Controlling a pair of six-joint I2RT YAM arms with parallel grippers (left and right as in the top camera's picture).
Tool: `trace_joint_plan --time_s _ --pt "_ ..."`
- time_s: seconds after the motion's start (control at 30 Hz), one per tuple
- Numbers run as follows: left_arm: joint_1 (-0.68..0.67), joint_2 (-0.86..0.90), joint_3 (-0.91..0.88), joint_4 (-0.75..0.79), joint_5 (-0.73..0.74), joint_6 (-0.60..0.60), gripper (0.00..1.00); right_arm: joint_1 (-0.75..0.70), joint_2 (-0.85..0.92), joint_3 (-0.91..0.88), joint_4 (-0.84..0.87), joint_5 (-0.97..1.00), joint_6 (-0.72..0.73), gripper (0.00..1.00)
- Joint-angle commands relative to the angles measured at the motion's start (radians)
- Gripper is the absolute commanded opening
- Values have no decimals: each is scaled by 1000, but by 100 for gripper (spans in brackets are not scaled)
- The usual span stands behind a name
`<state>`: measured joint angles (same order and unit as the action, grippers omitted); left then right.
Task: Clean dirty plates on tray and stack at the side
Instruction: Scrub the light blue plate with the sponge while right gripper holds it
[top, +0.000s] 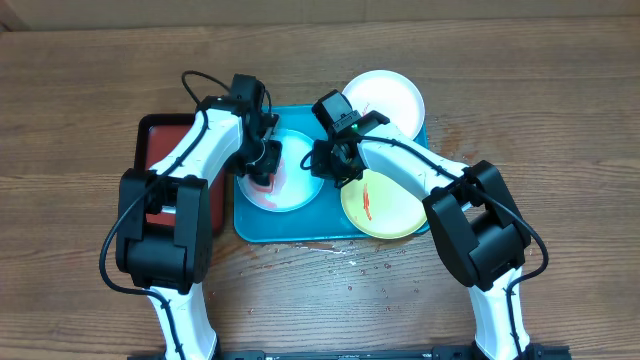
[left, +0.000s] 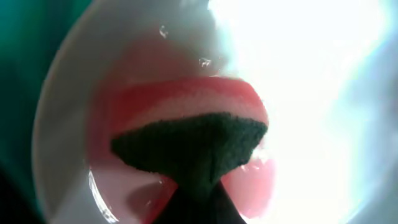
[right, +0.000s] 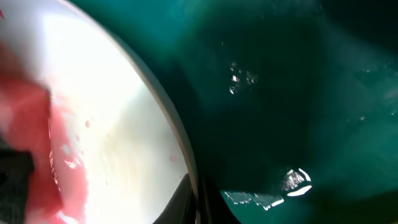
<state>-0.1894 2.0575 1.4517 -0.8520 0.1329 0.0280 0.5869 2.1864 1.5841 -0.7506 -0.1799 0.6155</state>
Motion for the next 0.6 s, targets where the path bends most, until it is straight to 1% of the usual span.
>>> trace_joint_plan --time_s 0.0,0.1,0.17,0.23,0.3,0.4,0.53,0.57 --pt "-13 -2 -10 98 78 66 4 2 47 -12 -31 -6 6 4" --pt "-13 -2 -10 168 15 60 4 2 47 -12 -43 -6 6 4" --pt "-13 -2 -10 196 -83 14 4 2 47 -12 -48 -6 6 4" --pt "-13 -2 -10 196 -190 -63 4 2 47 -12 -48 -6 6 4" --pt "-13 -2 -10 186 -212 -98 4 2 47 -12 -48 -6 6 4" --pt "-14 -2 -10 141 -92 -93 4 2 47 -12 -47 -6 6 4" --pt "-16 -2 -10 93 174 67 4 4 47 -12 -48 -14 6 4" --pt "-16 -2 -10 86 214 96 4 6 47 -12 -48 -17 6 4"
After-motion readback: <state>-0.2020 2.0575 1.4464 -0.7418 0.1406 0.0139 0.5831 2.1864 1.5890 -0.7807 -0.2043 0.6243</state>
